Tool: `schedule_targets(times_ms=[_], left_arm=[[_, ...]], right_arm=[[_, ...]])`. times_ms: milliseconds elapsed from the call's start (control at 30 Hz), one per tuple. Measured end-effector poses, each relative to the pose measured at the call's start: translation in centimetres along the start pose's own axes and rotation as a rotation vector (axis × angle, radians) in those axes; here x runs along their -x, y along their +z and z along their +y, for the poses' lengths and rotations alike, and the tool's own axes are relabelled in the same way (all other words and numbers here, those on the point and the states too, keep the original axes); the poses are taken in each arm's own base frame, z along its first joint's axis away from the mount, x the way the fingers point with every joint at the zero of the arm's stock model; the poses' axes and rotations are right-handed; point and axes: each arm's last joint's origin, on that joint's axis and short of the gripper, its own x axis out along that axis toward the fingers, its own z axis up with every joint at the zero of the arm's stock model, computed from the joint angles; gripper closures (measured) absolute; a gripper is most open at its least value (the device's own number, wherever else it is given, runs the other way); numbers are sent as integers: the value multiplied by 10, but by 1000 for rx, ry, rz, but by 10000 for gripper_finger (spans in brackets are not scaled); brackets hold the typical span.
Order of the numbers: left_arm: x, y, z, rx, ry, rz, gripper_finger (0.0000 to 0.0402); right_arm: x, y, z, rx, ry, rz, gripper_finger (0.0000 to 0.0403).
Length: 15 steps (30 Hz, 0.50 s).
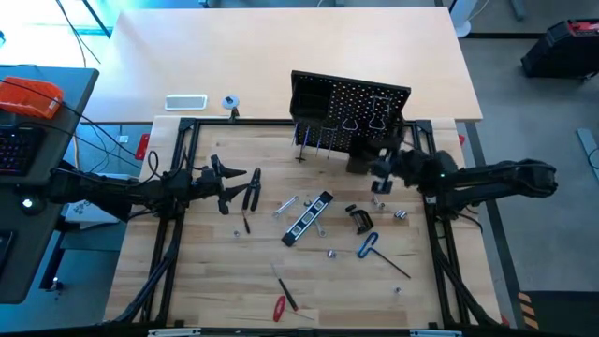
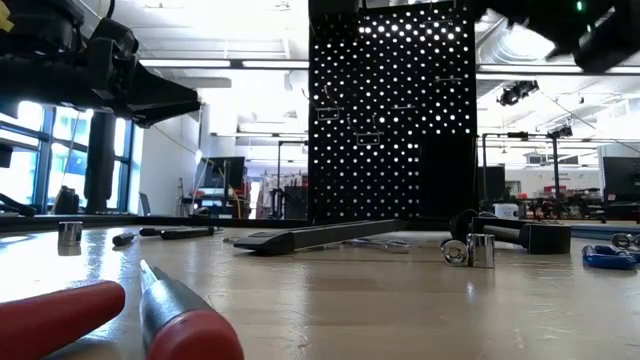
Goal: Hang tools onto peg board
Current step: Hang the black spirit level onto the pegboard
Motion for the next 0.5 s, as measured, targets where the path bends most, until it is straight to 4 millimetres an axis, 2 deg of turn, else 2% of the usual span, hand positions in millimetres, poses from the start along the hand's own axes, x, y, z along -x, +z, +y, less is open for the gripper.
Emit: schedule_targets(times_ms=[100, 200, 367, 500], left_arm=[[0, 0, 0, 0, 0, -1, 204], [0, 0, 0, 1, 0, 0, 204], [0, 0, 0, 1, 0, 1, 204], [0, 0, 0, 0, 4, 2, 204]], right_arm=[[-19, 20, -5, 41, -14, -55, 251], [-39, 35, -9, 74, 6, 2, 251], [-71, 51, -14, 125, 113, 304, 251], [-83, 61, -16, 110, 200, 569, 251]])
